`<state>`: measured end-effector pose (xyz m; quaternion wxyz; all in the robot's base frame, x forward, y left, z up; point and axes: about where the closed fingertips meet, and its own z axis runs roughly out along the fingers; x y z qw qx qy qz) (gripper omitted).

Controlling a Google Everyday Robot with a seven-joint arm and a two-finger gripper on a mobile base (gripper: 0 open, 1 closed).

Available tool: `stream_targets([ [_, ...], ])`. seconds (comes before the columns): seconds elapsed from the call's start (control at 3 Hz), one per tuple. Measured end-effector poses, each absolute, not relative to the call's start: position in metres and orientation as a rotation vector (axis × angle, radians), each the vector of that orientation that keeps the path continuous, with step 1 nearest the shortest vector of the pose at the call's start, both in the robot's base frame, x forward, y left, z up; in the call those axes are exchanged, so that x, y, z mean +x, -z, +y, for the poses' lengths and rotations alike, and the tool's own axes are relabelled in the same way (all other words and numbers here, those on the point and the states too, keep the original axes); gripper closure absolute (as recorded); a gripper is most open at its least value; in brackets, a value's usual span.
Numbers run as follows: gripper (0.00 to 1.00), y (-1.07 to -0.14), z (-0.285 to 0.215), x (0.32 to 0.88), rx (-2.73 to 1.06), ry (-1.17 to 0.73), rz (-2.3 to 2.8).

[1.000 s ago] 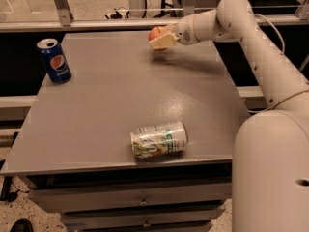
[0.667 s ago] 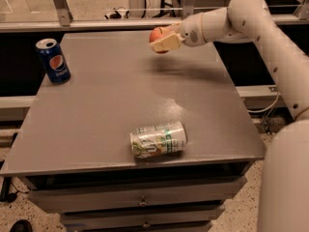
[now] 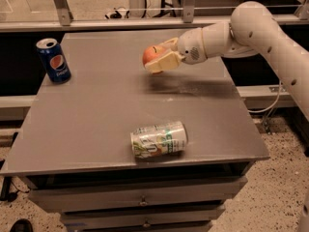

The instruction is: Move apple near 7up can

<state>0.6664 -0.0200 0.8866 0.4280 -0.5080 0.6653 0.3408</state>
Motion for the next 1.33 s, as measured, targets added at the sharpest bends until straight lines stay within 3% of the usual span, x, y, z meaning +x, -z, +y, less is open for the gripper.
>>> stream_targets([
  [0.67, 1.00, -0.889, -0.016, 0.667, -1.295, -0.860, 1.640],
  [1.33, 1.00, -0.891, -0.056, 0.604, -1.457, -0.827, 1.620],
])
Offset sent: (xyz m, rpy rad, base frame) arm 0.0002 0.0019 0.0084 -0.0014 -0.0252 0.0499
